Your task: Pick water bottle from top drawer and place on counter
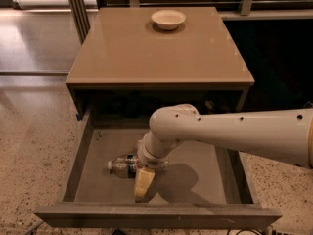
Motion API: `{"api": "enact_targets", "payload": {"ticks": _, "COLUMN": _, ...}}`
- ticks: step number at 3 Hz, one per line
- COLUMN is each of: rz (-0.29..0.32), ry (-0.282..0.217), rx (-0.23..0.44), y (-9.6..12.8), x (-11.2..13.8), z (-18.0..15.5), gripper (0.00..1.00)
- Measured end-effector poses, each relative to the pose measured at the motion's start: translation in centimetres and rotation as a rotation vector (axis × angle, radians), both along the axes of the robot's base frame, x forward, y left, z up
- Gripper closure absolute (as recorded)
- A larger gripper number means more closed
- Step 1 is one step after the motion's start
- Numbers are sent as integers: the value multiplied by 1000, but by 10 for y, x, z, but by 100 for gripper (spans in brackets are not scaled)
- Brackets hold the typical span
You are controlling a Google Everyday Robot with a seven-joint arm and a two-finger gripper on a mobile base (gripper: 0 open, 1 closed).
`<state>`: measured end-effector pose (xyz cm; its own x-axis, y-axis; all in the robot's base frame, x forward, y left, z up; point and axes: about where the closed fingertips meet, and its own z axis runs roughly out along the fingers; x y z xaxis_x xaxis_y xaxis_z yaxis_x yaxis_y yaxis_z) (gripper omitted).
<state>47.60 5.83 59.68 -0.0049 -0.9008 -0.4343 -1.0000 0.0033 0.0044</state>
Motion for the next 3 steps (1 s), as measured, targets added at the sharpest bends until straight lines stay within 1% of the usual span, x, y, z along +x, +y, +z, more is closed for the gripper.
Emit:
{"api": "enact_targets", "payload": {"ticks": 1, "rz": 0, "ry": 3, "rx": 0, "y": 0, "x": 0, "z": -1, "gripper": 15}}
{"api": "enact_targets", "payload": {"ticks": 2, "rz": 0, "ry": 3, "rx": 0, "y": 0, "x": 0, "z": -1, "gripper": 46}}
{"api": "enact_targets", "payload": {"ticks": 3, "rz": 0, "ry": 3, "rx": 0, "y": 0, "x": 0, "z": -1, "gripper": 69}}
